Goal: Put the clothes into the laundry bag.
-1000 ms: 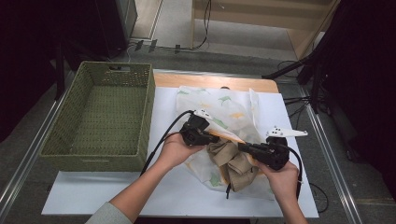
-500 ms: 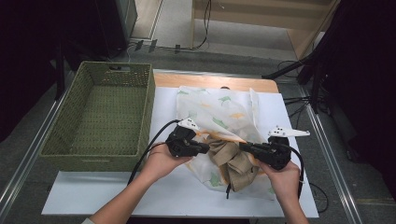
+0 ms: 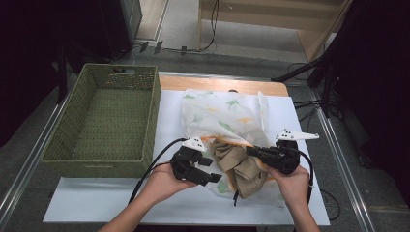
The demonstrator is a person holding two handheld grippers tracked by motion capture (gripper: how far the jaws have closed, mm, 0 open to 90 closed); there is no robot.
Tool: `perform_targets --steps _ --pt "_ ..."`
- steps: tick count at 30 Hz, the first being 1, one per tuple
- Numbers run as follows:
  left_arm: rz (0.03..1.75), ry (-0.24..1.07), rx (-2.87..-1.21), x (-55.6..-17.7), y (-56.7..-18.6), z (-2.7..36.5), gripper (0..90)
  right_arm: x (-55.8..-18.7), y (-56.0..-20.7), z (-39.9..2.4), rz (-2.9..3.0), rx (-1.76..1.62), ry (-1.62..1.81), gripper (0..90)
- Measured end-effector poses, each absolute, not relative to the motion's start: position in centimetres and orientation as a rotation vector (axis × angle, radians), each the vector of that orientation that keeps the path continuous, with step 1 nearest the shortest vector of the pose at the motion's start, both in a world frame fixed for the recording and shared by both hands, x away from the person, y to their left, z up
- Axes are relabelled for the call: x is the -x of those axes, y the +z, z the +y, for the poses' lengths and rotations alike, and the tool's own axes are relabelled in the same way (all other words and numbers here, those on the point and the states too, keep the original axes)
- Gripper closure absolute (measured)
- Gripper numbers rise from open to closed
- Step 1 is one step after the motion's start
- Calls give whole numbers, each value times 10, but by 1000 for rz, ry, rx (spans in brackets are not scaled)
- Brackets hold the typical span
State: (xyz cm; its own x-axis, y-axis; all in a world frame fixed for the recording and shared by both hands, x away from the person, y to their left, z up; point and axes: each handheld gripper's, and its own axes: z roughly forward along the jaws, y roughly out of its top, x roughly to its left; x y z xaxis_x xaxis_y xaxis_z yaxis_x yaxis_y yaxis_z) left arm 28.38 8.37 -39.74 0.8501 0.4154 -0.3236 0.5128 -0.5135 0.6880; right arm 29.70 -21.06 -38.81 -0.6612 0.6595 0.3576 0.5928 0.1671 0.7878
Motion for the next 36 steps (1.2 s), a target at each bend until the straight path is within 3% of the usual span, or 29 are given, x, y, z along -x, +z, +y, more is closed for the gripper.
perform_targets --steps 4,7,13,18,36 --pt "676 -191 -2180 -282 -404 80 297 -297 -387 -210 2350 -1260 1530 883" --pt "680 -192 -2162 -281 -406 75 329 -297 -387 -209 2356 -1259 1524 883" --pt "692 -105 -2171 -282 -401 63 714 -297 -387 -208 2355 -1259 1524 884" --pt "683 3 -2191 -289 -403 52 889 -297 -387 -207 2358 -1255 1523 884" --pt "737 124 -2223 -336 -435 6 900 -297 -388 -205 2346 -1266 1513 884"
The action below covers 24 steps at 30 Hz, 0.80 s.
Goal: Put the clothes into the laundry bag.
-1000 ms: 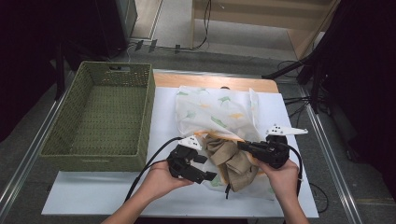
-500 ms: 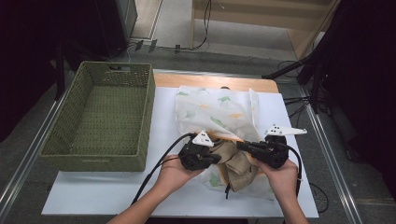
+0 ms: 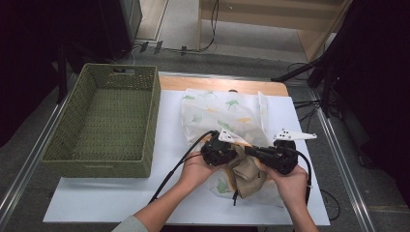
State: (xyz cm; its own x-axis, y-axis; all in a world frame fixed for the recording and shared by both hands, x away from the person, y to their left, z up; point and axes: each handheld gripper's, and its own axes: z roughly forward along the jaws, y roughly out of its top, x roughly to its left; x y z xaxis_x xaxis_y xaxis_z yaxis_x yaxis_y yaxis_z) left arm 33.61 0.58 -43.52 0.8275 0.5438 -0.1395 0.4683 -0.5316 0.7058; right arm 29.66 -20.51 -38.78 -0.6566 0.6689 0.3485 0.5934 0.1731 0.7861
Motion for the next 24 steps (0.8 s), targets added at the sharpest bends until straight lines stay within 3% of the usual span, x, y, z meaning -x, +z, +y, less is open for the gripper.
perform_targets --steps 14,24 --pt "852 196 -2213 -383 -428 -6 900 -295 -389 -201 2354 -1289 1498 885" --pt "854 52 -2208 -385 -424 8 900 -295 -392 -205 2355 -1291 1492 885"
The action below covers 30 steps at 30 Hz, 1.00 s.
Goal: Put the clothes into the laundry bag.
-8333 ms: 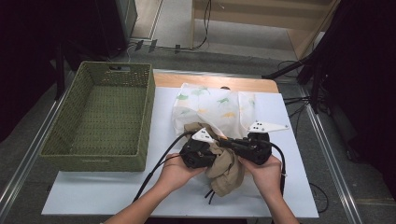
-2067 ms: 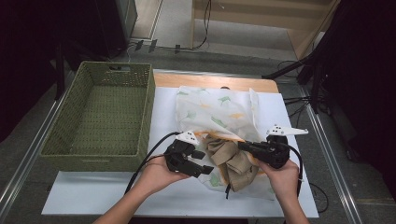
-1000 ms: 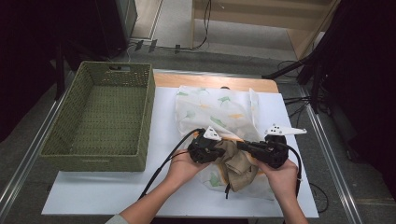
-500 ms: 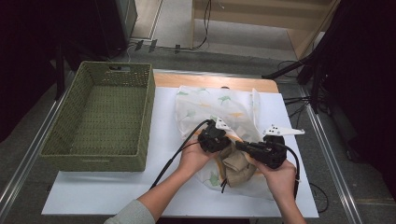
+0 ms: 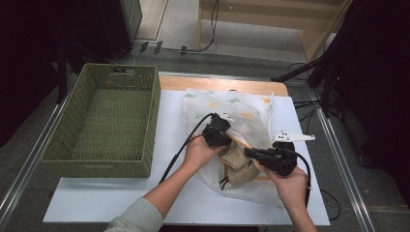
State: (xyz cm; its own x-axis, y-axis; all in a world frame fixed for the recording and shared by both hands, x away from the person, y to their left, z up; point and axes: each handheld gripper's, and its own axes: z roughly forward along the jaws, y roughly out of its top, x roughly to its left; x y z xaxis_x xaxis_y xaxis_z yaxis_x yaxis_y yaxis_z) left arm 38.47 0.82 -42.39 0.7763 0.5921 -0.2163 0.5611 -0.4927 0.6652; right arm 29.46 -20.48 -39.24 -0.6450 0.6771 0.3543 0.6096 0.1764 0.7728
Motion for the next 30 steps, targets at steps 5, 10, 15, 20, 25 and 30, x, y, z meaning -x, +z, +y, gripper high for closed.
perform_targets --steps 5,10,15,20,25,30 --pt "828 -25 -2198 -373 -416 20 900 -295 -393 -209 2347 -1300 1507 885" --pt "807 -33 -2183 -359 -402 29 819 -295 -393 -213 2337 -1309 1515 884" --pt "775 -74 -2186 -346 -393 36 643 -294 -392 -216 2334 -1303 1521 884" --pt "723 -95 -2202 -331 -388 43 483 -294 -391 -218 2330 -1302 1522 884" --pt "714 -118 -2176 -319 -384 51 385 -295 -391 -219 2334 -1295 1519 884" --pt "692 -124 -2175 -306 -380 54 352 -297 -390 -217 2340 -1282 1513 884"
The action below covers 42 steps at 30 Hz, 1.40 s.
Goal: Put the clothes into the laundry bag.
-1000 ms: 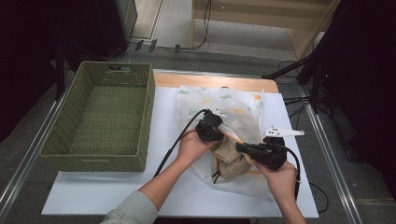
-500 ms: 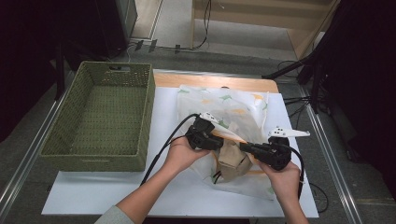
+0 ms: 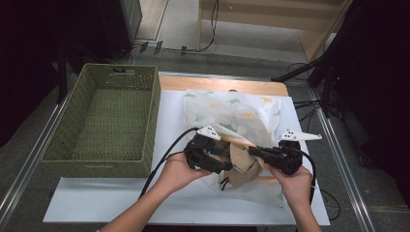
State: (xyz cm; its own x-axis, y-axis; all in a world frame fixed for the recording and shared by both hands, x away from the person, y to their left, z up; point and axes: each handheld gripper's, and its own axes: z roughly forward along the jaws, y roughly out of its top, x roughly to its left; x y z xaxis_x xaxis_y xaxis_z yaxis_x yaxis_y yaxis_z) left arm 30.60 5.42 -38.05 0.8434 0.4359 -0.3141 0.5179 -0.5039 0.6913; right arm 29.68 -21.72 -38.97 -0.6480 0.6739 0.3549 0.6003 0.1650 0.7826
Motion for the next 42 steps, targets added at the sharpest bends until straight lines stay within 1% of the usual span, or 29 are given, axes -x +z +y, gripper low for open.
perform_targets --steps 4,9,12,14,17,19,22,28,32,37,42 --pt "683 -126 -2175 -294 -375 60 354 -298 -390 -216 2349 -1285 1509 884" --pt "668 -110 -2178 -277 -366 67 378 -298 -390 -216 2346 -1274 1509 883" --pt "675 -112 -2166 -271 -364 69 426 -297 -390 -217 2343 -1280 1511 883" --pt "684 -113 -2161 -269 -366 67 500 -296 -390 -218 2345 -1282 1505 883" --pt "666 -92 -2165 -264 -367 58 661 -296 -390 -217 2345 -1281 1502 883" --pt "657 -97 -2160 -264 -367 51 725 -296 -390 -217 2347 -1278 1499 884" --pt "648 -98 -2162 -266 -368 38 775 -295 -390 -217 2346 -1275 1499 884" --pt "648 -87 -2195 -267 -383 21 816 -292 -389 -218 2343 -1276 1497 883" --pt "654 -81 -2225 -267 -397 15 829 -291 -389 -219 2339 -1277 1494 883" --pt "667 -103 -2240 -270 -414 6 840 -288 -389 -220 2332 -1284 1491 884" --pt "660 -54 -2245 -272 -425 -3 871 -285 -389 -221 2328 -1297 1484 884"
